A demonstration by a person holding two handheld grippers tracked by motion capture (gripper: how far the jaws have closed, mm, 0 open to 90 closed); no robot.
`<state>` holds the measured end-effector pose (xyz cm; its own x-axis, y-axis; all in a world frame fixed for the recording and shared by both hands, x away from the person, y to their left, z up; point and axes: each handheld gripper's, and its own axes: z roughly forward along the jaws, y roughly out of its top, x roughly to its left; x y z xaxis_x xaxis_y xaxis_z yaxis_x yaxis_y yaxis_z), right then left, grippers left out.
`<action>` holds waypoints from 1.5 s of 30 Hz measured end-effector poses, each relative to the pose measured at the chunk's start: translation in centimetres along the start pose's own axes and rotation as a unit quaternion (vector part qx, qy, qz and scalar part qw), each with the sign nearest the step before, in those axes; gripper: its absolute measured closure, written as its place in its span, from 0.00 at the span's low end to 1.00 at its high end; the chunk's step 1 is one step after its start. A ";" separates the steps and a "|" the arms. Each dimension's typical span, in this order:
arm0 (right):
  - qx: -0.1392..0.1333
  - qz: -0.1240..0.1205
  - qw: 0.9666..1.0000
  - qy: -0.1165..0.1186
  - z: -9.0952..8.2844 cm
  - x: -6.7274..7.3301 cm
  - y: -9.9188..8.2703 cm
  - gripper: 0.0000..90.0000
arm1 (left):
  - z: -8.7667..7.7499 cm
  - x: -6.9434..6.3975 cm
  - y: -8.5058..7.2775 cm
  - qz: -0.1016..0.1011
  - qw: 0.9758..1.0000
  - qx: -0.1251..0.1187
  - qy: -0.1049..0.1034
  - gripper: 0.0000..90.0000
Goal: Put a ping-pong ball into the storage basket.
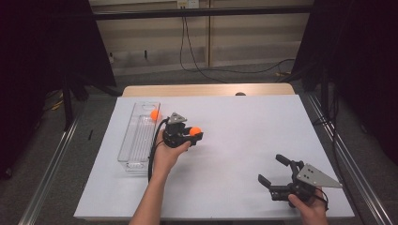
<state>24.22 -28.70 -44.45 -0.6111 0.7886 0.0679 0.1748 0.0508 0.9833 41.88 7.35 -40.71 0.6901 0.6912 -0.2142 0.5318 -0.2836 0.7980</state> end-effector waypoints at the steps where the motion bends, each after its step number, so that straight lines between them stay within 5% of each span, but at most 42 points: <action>1: 0.000 0.000 1.000 0.000 0.0 0.0 0.0 0.05 | -0.1 0.1 0.0 0.000 1.000 0.000 0.001 0.56; 45: -0.001 0.001 1.000 0.001 0.0 0.0 0.0 0.05 | -1.8 1.4 0.1 -0.015 1.000 -0.002 0.025 0.56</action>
<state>24.22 -28.67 -44.42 -0.6125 0.7874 0.0696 0.1740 0.0484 0.9836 42.08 9.47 -39.91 0.6485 0.7315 -0.2108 0.5508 -0.2598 0.7932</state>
